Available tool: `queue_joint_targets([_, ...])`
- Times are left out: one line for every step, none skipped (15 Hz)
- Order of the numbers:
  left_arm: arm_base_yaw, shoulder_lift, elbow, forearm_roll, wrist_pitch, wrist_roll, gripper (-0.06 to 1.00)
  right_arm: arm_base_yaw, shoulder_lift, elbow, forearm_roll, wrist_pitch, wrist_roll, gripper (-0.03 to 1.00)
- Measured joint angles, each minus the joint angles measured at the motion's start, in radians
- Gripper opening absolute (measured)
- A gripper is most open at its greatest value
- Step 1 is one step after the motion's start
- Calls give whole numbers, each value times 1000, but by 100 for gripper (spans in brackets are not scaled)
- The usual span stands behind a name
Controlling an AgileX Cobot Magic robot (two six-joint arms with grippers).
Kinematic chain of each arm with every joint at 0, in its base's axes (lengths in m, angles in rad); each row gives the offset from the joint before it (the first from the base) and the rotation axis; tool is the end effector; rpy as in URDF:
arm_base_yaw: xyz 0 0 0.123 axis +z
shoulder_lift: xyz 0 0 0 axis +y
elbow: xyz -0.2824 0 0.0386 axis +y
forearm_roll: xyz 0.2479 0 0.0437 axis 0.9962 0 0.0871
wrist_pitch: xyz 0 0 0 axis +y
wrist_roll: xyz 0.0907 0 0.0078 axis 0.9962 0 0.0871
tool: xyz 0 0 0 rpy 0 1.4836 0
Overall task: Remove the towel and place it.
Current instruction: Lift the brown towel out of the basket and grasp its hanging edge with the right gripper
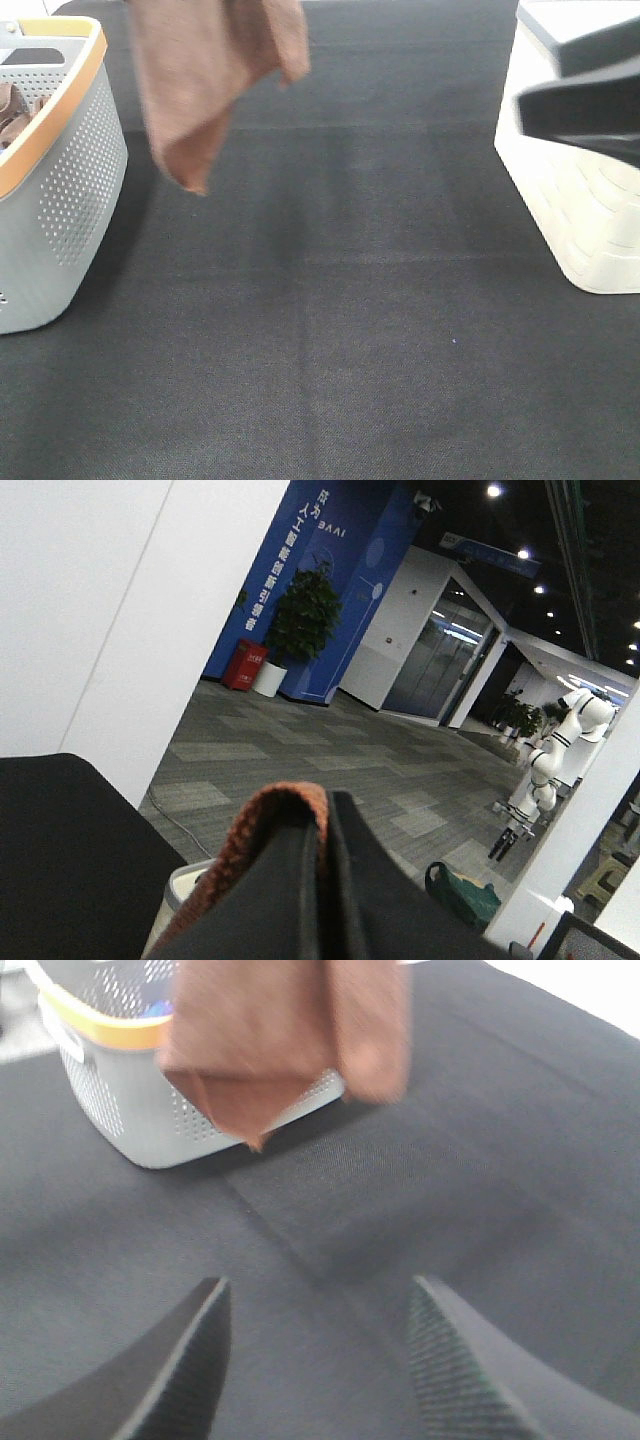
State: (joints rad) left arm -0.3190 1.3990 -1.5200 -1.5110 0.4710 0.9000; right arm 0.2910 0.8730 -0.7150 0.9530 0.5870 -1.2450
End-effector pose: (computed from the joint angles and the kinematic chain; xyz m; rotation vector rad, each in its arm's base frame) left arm 0.2818 -0.1366 0.4955 0.2046 1.4896 -1.0794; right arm 0.1542 0.0892 0.3338 -0.9265 1.7524 0.4113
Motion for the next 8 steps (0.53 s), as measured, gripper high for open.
queue_joint_targets([-18,17,0,0,-2,3,0,57,42,-11,-33,-71,-7,51])
queue_joint_targets([-33,31,0,0,-5,3,0,108,86,-15,-57,-145,-7,51])
queue_joint_targets([-53,40,0,0,-6,3,0,161,126,-19,-67,-238,-7,51])
queue_joint_targets([-72,49,0,0,-15,7,0,224,168,-19,-74,-327,-7,51])
queue_joint_targets([-90,53,0,0,-39,15,0,291,216,-19,-76,-421,-7,51])
queue_joint_targets([-109,54,0,0,-58,22,0,350,262,-19,-76,-529,-7,51])
queue_joint_targets([-132,56,0,0,-79,36,0,433,335,-19,-76,-683,-7,51])
queue_joint_targets([-141,56,0,0,-84,40,0,480,388,-19,-75,-790,-7,51])
